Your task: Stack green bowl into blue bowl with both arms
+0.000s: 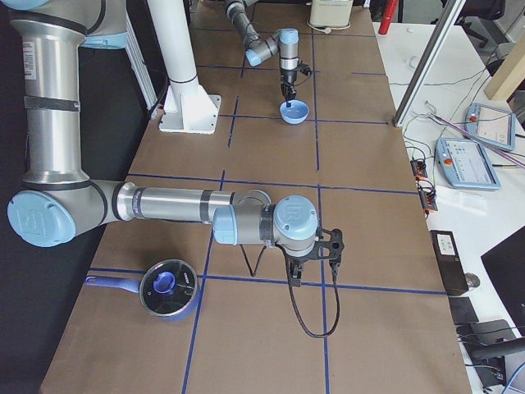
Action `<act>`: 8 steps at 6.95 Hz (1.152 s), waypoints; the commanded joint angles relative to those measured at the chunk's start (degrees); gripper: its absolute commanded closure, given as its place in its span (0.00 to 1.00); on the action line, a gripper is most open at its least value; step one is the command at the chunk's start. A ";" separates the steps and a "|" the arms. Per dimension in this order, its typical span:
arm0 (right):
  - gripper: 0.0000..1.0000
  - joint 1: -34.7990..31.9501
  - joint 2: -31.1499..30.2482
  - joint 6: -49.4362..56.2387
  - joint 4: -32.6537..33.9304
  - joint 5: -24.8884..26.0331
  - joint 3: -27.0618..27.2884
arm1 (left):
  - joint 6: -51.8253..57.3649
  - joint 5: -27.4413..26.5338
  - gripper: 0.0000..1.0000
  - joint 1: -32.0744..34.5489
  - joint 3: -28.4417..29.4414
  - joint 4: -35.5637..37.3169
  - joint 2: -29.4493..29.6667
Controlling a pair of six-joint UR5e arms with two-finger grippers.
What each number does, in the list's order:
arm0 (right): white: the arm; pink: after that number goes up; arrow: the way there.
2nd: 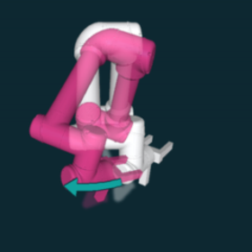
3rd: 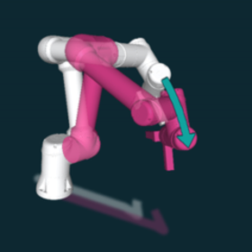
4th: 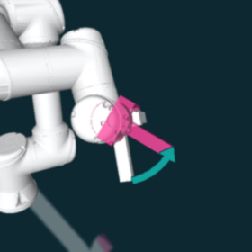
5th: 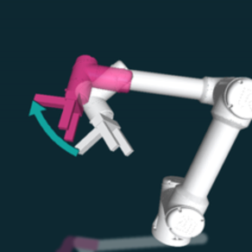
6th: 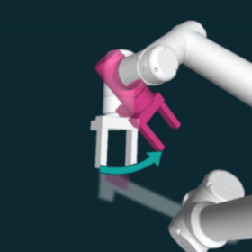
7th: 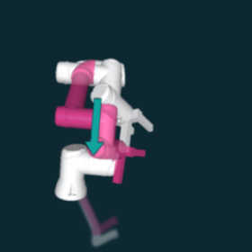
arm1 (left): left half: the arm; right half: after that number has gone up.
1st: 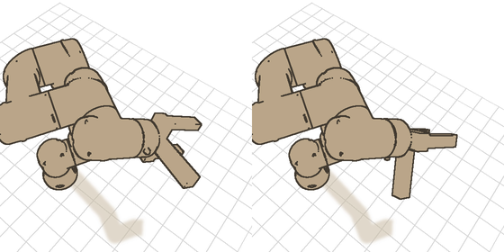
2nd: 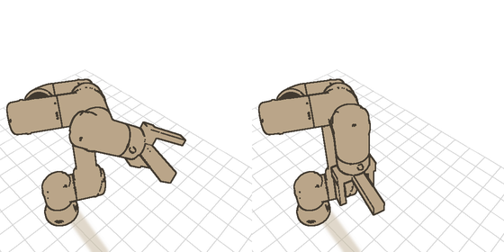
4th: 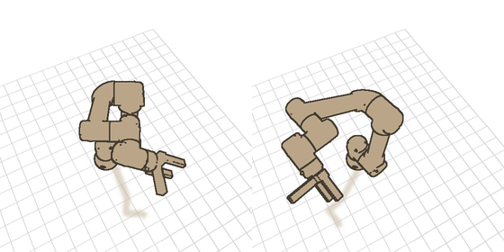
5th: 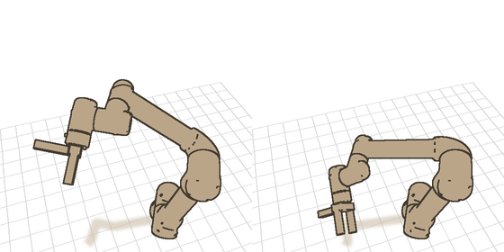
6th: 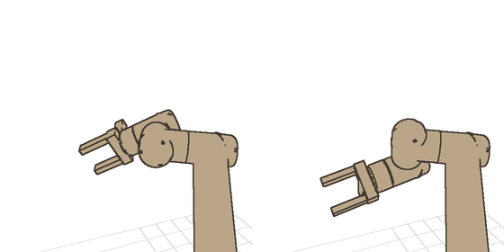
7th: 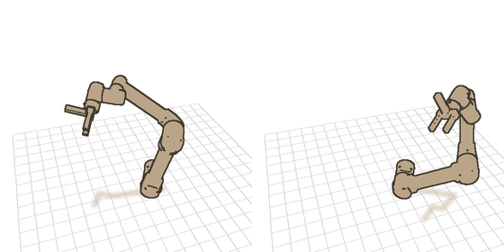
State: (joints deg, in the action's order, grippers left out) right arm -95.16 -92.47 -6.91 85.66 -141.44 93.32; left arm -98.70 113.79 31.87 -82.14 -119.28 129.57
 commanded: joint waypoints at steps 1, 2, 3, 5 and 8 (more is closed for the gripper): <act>0.00 0.06 0.09 -0.03 -0.06 -0.06 0.11 | 0.08 0.72 0.00 0.64 -1.00 0.53 -0.19; 0.00 0.06 0.09 -0.03 -0.06 -0.06 0.20 | 0.34 3.51 0.00 3.52 -1.97 2.19 -0.46; 0.00 0.15 0.09 -0.03 -0.14 -0.06 0.20 | 0.52 9.37 0.00 7.20 -3.63 4.30 -1.77; 0.00 3.47 0.01 -0.73 -0.67 0.37 1.42 | 4.19 15.20 0.00 13.45 -9.24 4.49 -7.81; 0.00 13.73 -5.16 -27.96 -26.14 1.07 1.00 | 6.67 22.60 0.00 20.85 -16.80 4.49 -13.62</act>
State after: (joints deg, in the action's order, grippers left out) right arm -85.95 -95.29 -23.43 70.77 -140.79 94.72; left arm -92.48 134.31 50.35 -96.03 -114.80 118.17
